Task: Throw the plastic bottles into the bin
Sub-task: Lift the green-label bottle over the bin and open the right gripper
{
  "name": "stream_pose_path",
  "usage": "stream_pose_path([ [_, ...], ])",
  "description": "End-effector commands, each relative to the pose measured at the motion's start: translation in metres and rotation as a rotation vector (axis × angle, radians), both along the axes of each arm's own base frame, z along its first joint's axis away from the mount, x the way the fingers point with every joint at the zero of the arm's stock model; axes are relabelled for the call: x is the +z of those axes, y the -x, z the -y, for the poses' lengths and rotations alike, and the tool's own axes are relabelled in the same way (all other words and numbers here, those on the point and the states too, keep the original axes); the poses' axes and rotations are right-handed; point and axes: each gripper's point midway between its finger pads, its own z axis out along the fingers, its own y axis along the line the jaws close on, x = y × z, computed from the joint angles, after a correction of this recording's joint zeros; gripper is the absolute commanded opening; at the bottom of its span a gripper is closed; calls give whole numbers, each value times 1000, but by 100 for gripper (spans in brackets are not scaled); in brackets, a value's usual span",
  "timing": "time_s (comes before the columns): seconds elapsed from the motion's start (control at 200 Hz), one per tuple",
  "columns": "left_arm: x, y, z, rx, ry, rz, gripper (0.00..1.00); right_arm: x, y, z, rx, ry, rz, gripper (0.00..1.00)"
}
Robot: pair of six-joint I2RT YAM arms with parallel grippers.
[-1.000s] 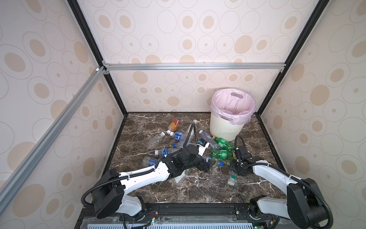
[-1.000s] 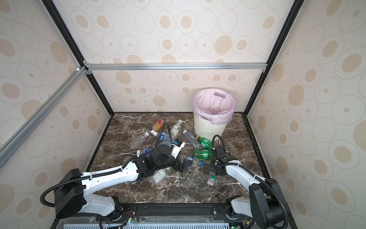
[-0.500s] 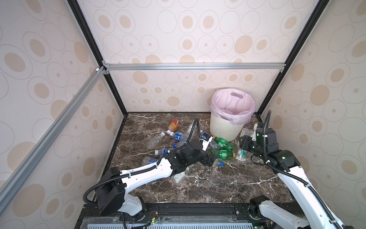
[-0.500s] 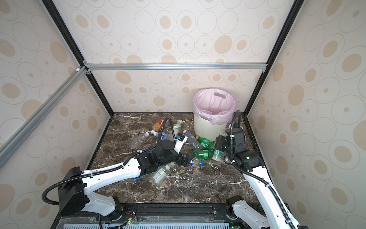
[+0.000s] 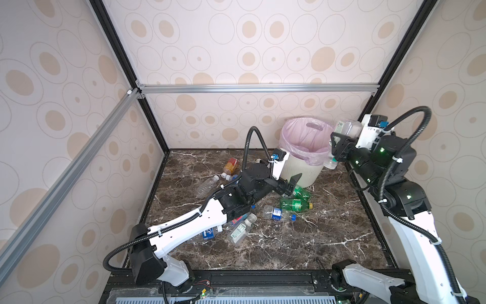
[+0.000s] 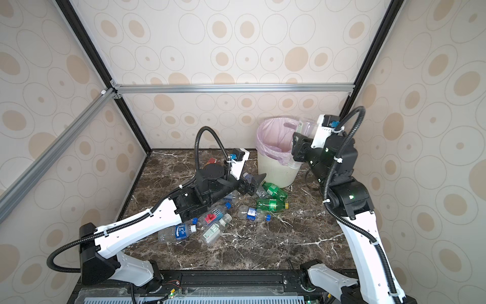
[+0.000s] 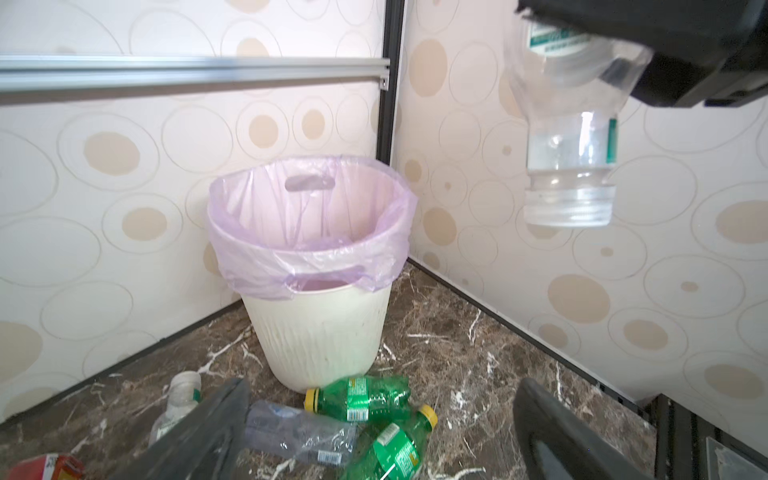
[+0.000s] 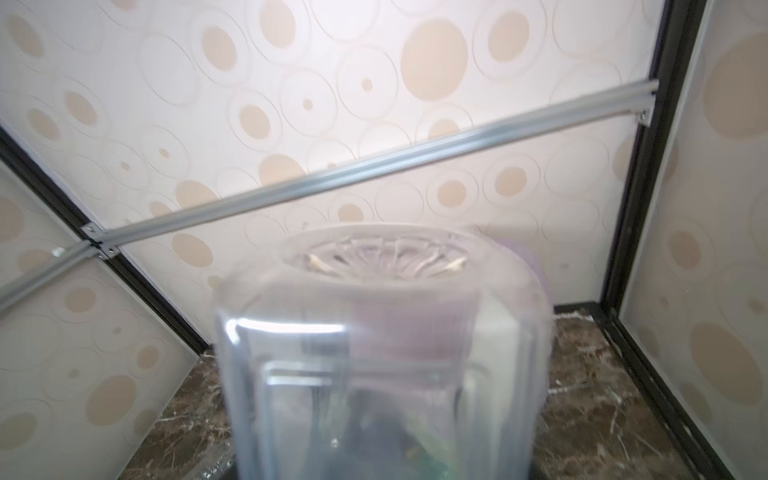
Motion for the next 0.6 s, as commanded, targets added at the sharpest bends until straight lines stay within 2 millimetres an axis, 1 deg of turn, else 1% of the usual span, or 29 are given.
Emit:
stream_pose_path([
  [0.0,27,-1,-4,18,11,87,99,53,15,-10,72,23,193,37],
  [0.09,32,-1,-5,23,21,95,99,68,16,-11,77,7,247,37],
  [0.14,34,-1,-5,24,24,97,99,70,12,-13,81,10,256,37],
  [0.185,35,-2,-6,31,21,104,99,72,4,-14,74,12,259,37],
  [0.22,36,-3,-7,39,17,108,99,71,-5,-16,65,18,248,37],
  [0.28,37,-6,-8,56,8,117,99,65,-29,-18,39,39,207,37],
  [0.3,37,-7,-8,63,1,118,99,61,-39,-19,29,51,189,37],
  [0.31,37,-7,-9,66,-1,118,99,56,-49,-20,20,64,172,38],
  [0.32,37,-8,-9,69,-3,118,99,56,-50,-20,18,67,170,38],
  [0.36,36,-11,-9,83,-8,113,99,41,-76,-23,-9,105,112,37],
  [0.395,35,-13,-9,93,-13,107,99,23,-101,-25,-30,144,47,36],
  [0.4,35,-13,-9,93,-15,106,99,19,-107,-26,-36,153,29,36],
  [0.405,35,-13,-9,95,-15,106,99,19,-107,-26,-36,153,29,36],
  [0.435,34,-14,-8,99,-21,96,99,5,-125,-25,-61,172,-25,37],
  [0.46,33,-16,-8,107,-26,90,99,-6,-137,-24,-80,175,-70,42],
  [0.495,31,-18,-8,114,-39,81,99,-21,-151,-26,-88,169,-135,56],
  [0.51,31,-18,-8,117,-43,77,99,-25,-157,-16,-110,163,-159,62],
  [0.525,30,-19,-8,122,-49,75,99,-30,-161,-13,-119,159,-183,66],
  [0.55,29,-20,-9,129,-57,71,99,-33,-165,-11,-130,153,-208,73],
  [0.56,29,-20,-10,131,-61,69,99,-37,-167,-11,-133,154,-224,76],
  [0.57,28,-21,-10,135,-64,66,99,-32,-166,-10,-137,149,-215,80],
  [0.59,27,-21,-11,139,-70,63,99,-31,-167,-9,-140,147,-216,86],
])
